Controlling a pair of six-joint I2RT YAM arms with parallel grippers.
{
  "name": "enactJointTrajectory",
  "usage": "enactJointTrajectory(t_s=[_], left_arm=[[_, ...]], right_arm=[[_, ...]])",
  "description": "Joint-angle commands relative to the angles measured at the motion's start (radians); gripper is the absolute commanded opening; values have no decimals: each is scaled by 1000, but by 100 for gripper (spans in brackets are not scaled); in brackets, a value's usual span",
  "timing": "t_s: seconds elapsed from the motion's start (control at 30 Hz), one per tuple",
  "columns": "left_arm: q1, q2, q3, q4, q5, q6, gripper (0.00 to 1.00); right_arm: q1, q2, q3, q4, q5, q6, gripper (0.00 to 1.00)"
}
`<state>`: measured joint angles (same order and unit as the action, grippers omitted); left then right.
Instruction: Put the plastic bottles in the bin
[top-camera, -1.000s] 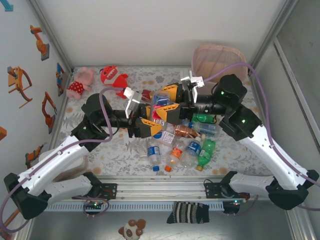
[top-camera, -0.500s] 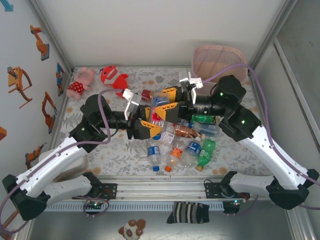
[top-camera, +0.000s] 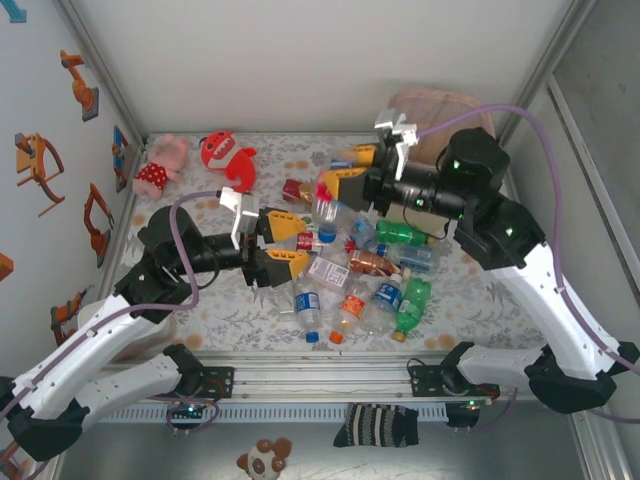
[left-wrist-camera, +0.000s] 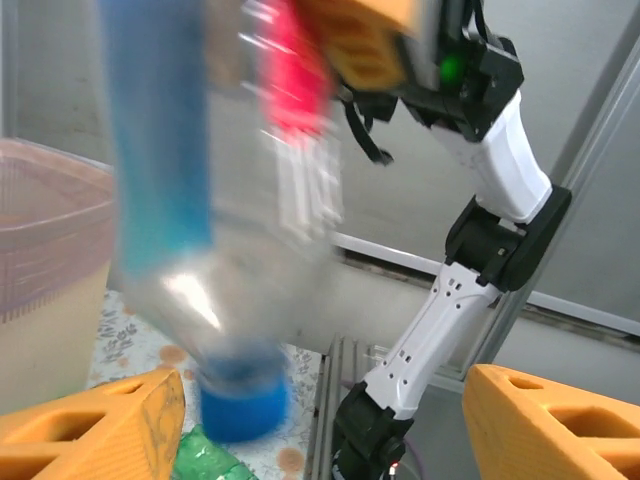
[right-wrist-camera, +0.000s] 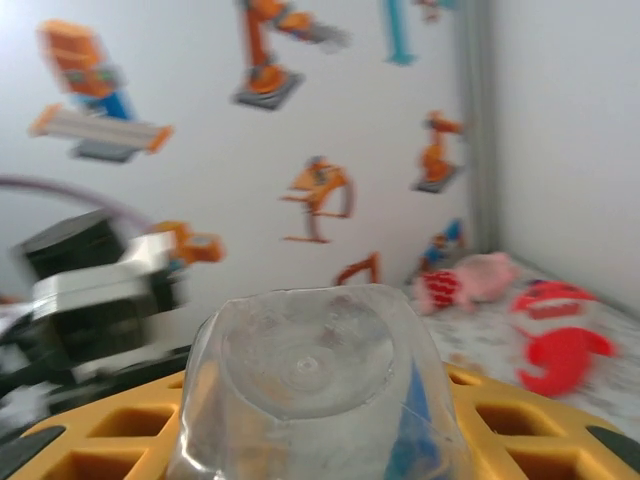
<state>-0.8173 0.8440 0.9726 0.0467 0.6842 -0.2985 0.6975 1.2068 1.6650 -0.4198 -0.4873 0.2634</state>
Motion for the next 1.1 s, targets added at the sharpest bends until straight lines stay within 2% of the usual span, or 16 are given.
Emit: enactJointTrajectory(t_s=[0.0,0.17,0.37,0.47,0.6,0.83,1.07], left_arm=[[1,-31,-20,-51,-78,41,73],[1,-61,-41,-80,-128,42,73],[1,-87,-60,-88,-160,40,73],[0,-95,-67,-88,-173,38,73],[0,-96,-74,-88,-186,40,72],[1,-91,-101,-51,-219,25,72],[1,-102,-112,-71,-237,32,72]], right_arm=[[-109,46,71,-92,127,33,47],[-343,140,169,-128,182,132,47],[-491,270,292,-186,335,143,47],[-559,332,326,-205,410,224,47],[-598,374,276,-121,483,337,43],[-605,377,-4,273,575,675,44],[-601,497,23,163,723,971,43]])
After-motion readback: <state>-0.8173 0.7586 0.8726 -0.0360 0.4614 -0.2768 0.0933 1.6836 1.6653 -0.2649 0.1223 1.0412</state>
